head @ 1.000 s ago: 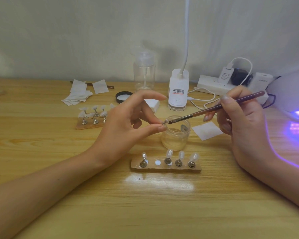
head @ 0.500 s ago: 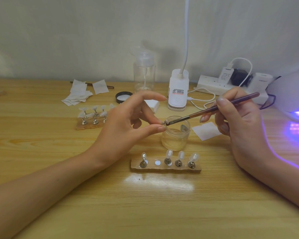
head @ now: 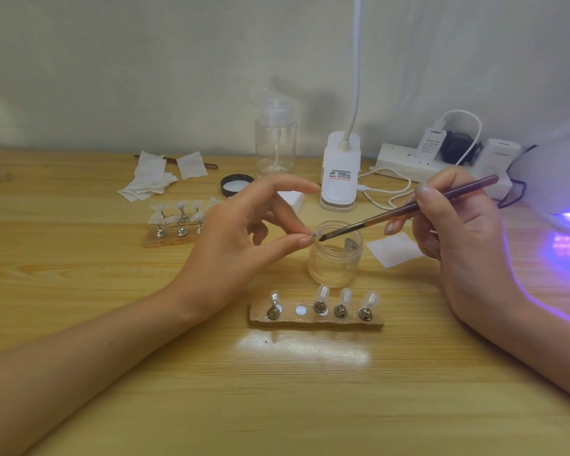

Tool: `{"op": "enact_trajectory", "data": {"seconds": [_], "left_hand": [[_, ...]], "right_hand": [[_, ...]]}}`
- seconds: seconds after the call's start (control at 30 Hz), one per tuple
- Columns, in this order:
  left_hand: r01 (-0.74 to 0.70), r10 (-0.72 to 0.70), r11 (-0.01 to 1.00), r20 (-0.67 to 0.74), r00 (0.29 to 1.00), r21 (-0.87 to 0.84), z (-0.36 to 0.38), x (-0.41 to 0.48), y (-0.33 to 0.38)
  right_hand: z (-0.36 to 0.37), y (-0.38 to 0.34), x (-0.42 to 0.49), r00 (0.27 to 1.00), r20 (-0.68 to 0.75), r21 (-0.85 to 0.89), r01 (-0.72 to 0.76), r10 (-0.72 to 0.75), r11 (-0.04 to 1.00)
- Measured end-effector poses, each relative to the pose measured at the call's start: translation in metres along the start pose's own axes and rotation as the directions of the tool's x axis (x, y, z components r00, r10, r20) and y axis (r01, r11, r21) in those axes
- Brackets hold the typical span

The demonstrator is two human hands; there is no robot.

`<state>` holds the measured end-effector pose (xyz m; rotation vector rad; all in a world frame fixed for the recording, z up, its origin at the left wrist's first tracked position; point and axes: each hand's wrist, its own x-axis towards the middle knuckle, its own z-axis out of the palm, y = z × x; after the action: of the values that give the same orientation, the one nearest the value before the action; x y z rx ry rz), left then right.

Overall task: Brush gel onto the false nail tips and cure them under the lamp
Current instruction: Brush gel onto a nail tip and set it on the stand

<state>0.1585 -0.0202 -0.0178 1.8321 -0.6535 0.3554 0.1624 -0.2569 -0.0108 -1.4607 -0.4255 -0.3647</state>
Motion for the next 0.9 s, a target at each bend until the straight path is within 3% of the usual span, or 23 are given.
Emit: {"op": "enact_trajectory", "data": {"seconds": [0.13, 0.23, 0.9], "left_hand": [[-0.001, 0.001, 1.000, -0.002, 1.000, 0.008, -0.0002, 0.0000, -0.0002], [-0.008, 0.008, 1.000, -0.002, 1.000, 0.018, -0.0002, 0.0002, 0.0000], [-0.011, 0.011, 0.999, -0.002, 1.000, 0.049, 0.0001, -0.0004, 0.0031]], "right_hand": [[-0.0011, -0.0006, 0.0005, 0.999, -0.034, 0.057, -0.003, 0.005, 0.998], [0.0002, -0.0014, 0.0011, 1.000, 0.018, 0.085, 0.007, -0.008, 0.996], [0.0004, 0.0020, 0.0034, 0.998, 0.019, 0.049, -0.058, 0.057, 0.997]]}}
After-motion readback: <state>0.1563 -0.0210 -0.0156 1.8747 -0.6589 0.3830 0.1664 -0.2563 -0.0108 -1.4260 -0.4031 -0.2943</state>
